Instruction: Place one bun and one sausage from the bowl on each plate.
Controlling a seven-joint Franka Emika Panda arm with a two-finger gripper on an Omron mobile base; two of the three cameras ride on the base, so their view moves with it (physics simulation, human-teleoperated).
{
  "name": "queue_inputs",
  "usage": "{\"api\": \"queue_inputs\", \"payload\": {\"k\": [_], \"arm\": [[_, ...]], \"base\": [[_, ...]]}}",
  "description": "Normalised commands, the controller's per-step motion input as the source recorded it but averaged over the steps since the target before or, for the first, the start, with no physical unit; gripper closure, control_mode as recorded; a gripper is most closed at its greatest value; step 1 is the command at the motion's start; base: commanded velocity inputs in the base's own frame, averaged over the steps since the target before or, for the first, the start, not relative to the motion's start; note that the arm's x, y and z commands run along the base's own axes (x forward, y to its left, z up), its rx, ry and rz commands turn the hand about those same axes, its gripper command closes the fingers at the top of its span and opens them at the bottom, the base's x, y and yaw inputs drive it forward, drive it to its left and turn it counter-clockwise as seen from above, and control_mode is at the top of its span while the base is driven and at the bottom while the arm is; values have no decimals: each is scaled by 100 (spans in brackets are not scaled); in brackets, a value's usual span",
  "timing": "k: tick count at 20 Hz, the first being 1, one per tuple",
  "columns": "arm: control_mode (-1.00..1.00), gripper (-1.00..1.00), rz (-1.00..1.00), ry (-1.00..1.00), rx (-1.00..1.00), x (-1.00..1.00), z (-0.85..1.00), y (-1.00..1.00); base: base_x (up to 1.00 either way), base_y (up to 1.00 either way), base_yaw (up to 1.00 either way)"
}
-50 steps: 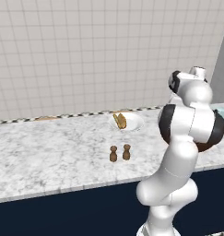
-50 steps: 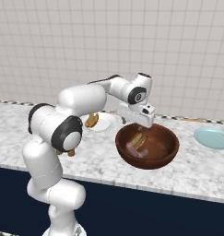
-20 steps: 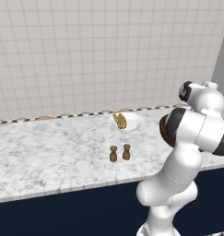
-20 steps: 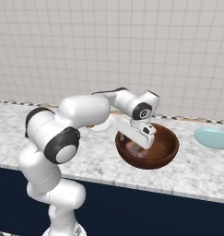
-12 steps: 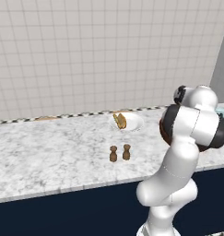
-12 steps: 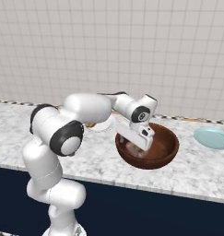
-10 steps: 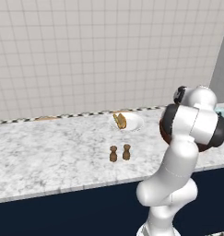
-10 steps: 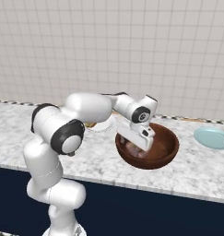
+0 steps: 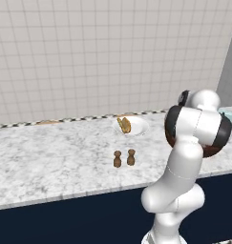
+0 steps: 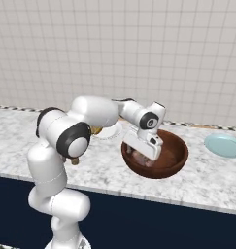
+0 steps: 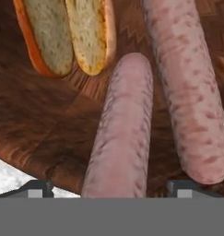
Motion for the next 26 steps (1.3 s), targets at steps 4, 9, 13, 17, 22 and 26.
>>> {"api": "queue_inputs", "payload": {"k": [4, 9, 13, 17, 22, 26], "arm": [[-100, -100, -4, 0, 0, -31, 0, -1], [-100, -100, -2, 5, 0, -13, 0, 8], [-100, 100, 0, 0, 0, -7, 0, 0], [-100, 100, 0, -1, 0, 0, 0, 0], [-100, 100, 0, 0, -6, 0, 26, 10], [-100, 100, 4, -4, -20, -17, 83, 23]], "base": [[0, 0, 0], [0, 0, 0], [0, 0, 0], [0, 0, 0], [0, 0, 0], [0, 0, 0]]}}
